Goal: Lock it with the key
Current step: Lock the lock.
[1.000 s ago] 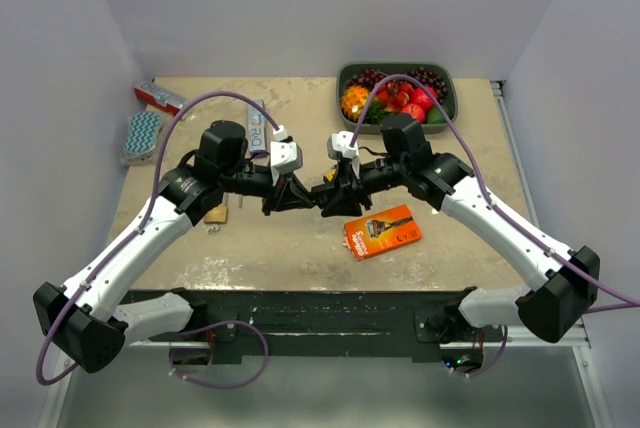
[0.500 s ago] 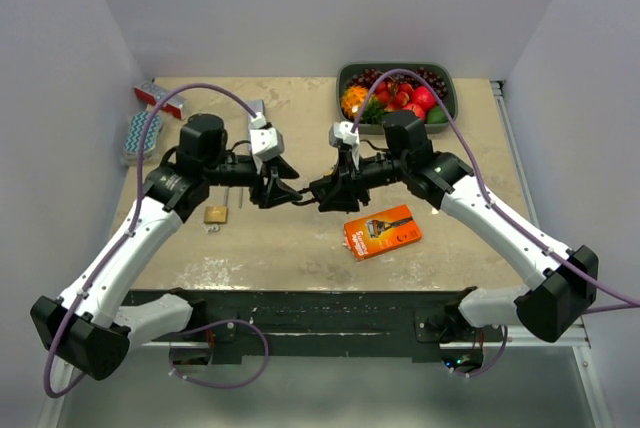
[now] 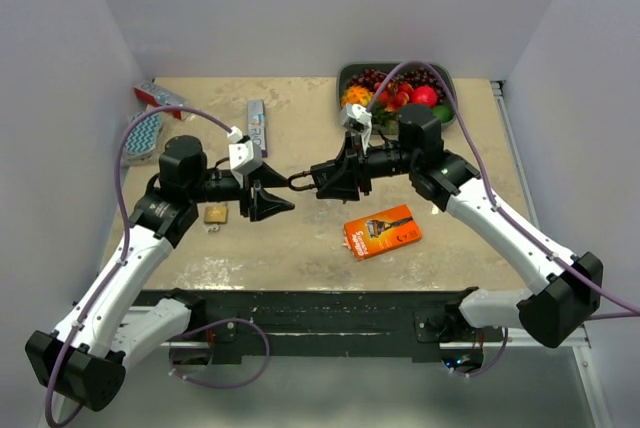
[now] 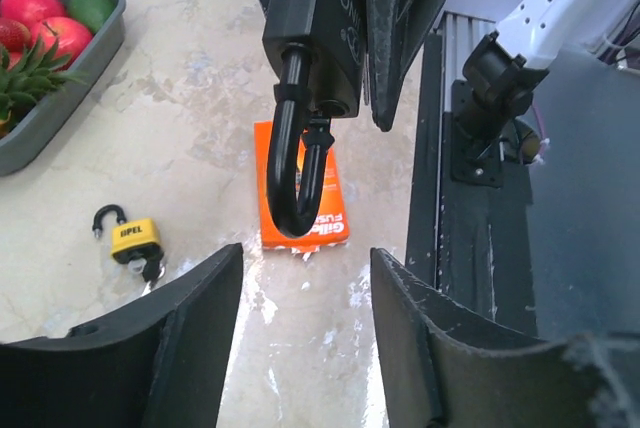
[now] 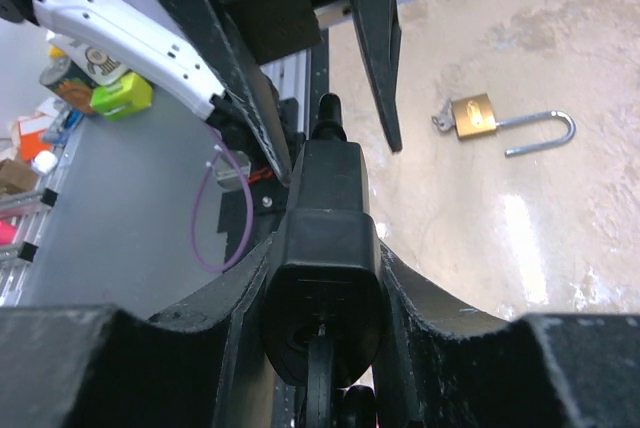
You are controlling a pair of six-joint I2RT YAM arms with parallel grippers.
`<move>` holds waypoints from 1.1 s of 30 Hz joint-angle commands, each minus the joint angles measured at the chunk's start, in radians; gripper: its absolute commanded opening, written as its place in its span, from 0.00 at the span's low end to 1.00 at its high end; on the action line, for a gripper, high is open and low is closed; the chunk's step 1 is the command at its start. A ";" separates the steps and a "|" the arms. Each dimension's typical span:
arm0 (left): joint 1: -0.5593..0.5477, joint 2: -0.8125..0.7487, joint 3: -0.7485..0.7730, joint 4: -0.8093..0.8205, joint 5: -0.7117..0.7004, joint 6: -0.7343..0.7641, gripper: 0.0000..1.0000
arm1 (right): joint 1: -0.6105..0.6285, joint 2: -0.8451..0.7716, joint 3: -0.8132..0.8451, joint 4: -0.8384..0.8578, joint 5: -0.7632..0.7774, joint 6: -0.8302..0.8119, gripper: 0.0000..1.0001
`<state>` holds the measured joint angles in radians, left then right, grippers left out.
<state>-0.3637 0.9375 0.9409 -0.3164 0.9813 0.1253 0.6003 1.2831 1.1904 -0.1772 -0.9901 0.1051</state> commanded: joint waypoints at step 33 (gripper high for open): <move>0.005 0.046 0.008 0.400 0.188 -0.382 0.00 | 0.004 -0.074 0.038 0.124 -0.036 -0.028 0.00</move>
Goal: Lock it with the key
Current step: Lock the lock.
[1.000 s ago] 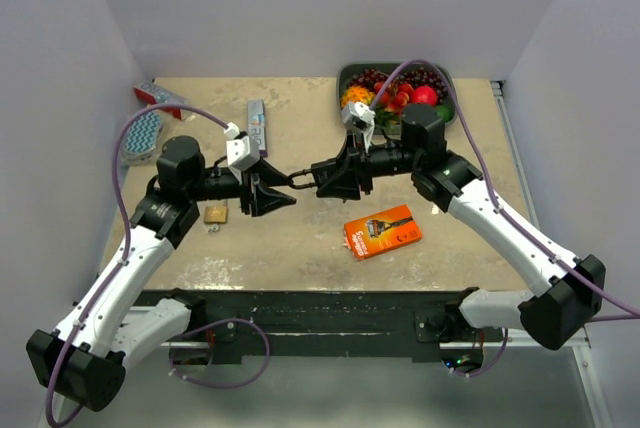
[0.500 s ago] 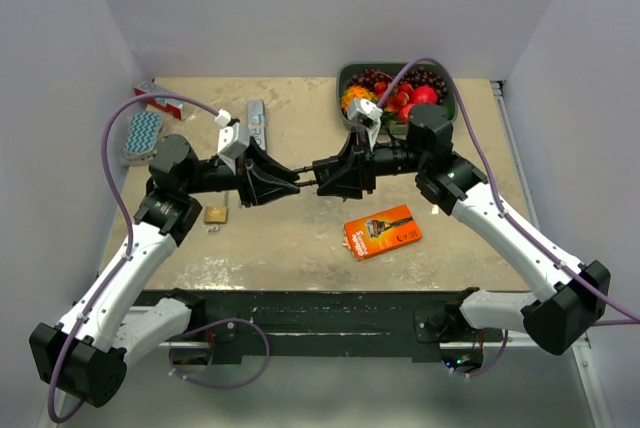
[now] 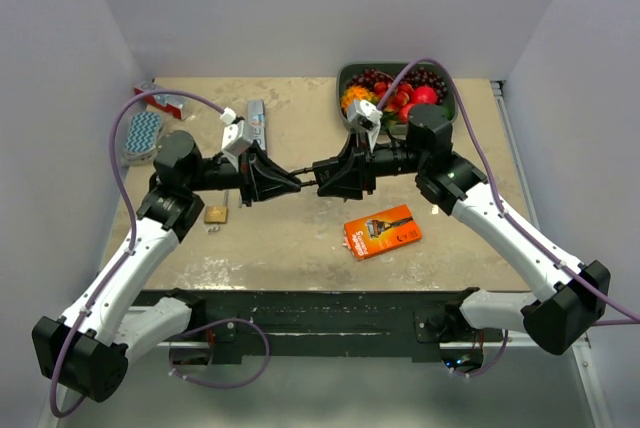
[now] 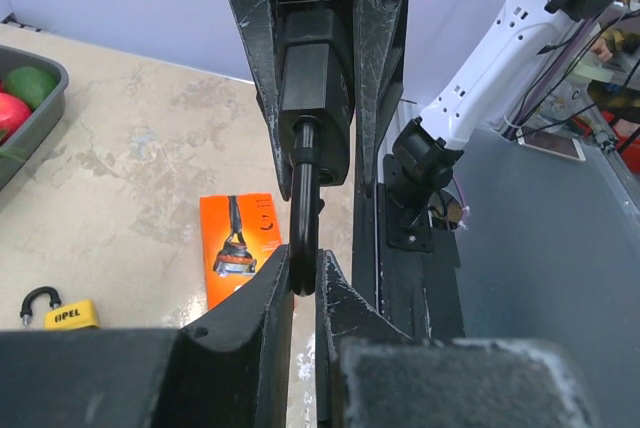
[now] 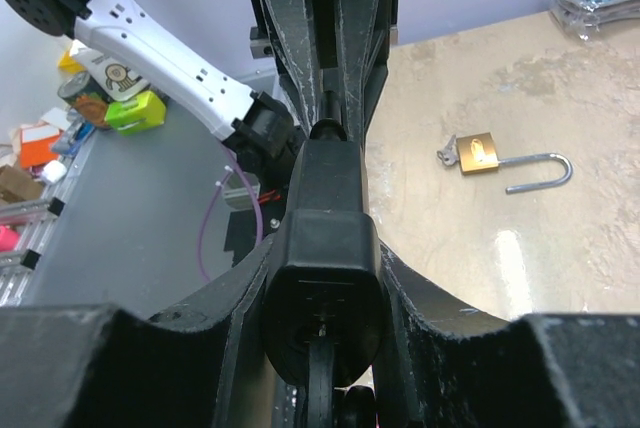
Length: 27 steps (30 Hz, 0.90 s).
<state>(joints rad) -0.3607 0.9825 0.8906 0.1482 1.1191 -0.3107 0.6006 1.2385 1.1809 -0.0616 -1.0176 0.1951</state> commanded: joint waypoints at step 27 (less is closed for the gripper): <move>-0.147 0.070 0.145 -0.026 -0.061 0.073 0.00 | 0.119 0.006 0.052 -0.076 -0.021 -0.217 0.00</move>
<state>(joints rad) -0.4438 1.0302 0.9840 -0.0685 1.0943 -0.2169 0.6216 1.2358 1.1969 -0.2131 -1.0340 -0.0273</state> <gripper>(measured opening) 0.146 0.374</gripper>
